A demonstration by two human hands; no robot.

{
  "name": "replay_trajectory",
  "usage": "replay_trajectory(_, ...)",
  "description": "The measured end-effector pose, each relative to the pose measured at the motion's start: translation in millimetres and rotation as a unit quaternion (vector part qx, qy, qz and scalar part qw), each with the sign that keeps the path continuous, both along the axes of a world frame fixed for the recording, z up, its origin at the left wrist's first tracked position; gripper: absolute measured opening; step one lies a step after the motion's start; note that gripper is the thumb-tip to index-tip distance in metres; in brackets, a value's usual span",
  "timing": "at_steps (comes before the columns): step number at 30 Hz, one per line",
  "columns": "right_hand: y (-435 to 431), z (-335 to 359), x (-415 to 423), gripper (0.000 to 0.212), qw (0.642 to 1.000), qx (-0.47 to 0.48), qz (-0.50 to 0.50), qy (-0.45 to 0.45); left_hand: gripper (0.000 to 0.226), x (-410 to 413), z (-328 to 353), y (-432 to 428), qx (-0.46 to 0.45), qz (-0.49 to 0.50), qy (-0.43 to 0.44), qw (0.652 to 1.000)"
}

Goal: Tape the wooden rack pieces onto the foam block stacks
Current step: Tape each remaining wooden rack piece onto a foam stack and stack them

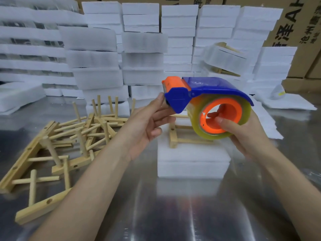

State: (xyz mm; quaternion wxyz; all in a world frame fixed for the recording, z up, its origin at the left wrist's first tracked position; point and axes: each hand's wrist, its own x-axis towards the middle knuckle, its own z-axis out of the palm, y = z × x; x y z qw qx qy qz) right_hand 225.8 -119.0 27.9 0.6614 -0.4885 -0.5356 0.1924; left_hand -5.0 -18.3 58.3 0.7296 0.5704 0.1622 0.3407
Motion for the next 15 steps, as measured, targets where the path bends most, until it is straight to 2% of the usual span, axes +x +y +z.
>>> replay_trajectory(2, 0, 0, 2, 0.062, 1.0, -0.001, -0.005, 0.0, 0.023, -1, 0, 0, -0.012, -0.003, -0.014, 1.0)
replay_trajectory(6, 1, -4, 3, 0.056, 1.0, -0.001, 0.003, 0.008, 0.018, -1, 0, 2, -0.011, 0.039, -0.004, 0.999)
replay_trajectory(10, 1, -2, 6, 0.064, 0.999, 0.011, 0.005, 0.036, 0.028, -3, 6, 1, 0.067, 0.108, 0.03, 0.991)
replay_trajectory(15, 5, 13, 14, 0.081, 0.997, 0.063, -0.021, 0.032, 0.024, -7, 20, -3, 0.132, 0.12, 0.007, 0.984)
